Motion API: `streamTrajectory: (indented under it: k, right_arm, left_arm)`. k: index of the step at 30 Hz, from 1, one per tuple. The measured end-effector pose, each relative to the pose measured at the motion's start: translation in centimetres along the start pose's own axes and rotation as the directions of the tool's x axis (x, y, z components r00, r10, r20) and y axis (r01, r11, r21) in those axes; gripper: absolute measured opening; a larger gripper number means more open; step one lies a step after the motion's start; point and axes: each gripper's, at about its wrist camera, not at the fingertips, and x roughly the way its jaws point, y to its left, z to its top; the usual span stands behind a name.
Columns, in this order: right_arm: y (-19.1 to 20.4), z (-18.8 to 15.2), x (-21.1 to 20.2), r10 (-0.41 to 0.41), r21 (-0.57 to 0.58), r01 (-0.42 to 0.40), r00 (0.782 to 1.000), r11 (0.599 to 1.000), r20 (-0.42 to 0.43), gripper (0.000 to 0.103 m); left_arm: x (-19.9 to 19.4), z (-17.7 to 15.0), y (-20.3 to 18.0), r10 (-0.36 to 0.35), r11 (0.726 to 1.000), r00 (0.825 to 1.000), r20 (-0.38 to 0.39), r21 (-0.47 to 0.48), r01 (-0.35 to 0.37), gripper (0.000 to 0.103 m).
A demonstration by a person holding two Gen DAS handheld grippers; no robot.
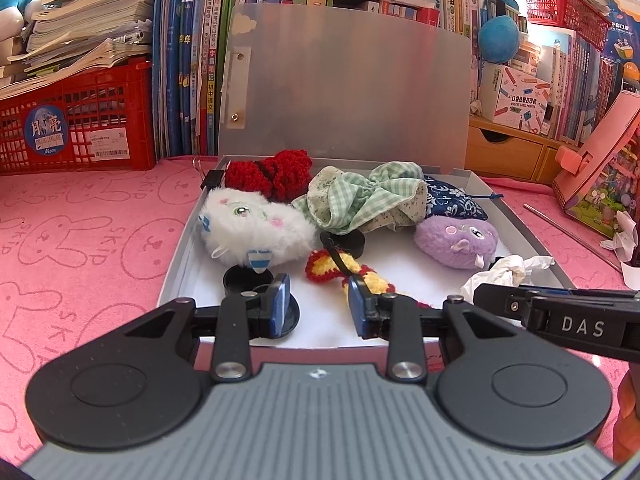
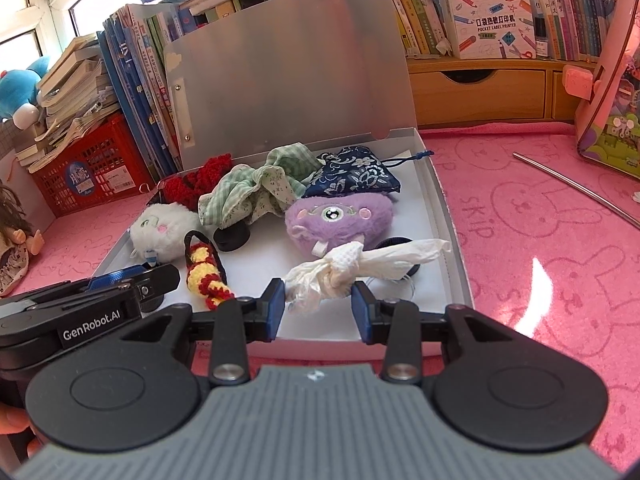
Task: Organize objects
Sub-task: 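Release the knitted toy and tissue into the box by opening both grippers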
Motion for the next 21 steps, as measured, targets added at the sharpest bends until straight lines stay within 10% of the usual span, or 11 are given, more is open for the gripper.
streamTrajectory:
  k: [6,10,21]
  right_arm:
    - [0.0,0.0,0.0,0.002,0.002,-0.002,1.000,1.000,0.008,0.063]
    - [-0.2,0.0,-0.2,0.007,0.005,-0.007,1.000,1.000,0.019,0.068]
    - [-0.1,0.0,-2.1,-0.025,-0.023,0.027,0.997,0.999,0.067,0.093]
  left_arm:
    - [-0.3,0.0,-0.1,0.004,1.000,1.000,0.010,0.016,-0.004,0.038]
    - [-1.1,0.2,-0.4,-0.006,1.000,0.999,0.046,0.030,0.005,0.069]
    - [-3.0,0.5,-0.5,0.021,0.999,0.998,0.066,0.040,-0.024,0.091]
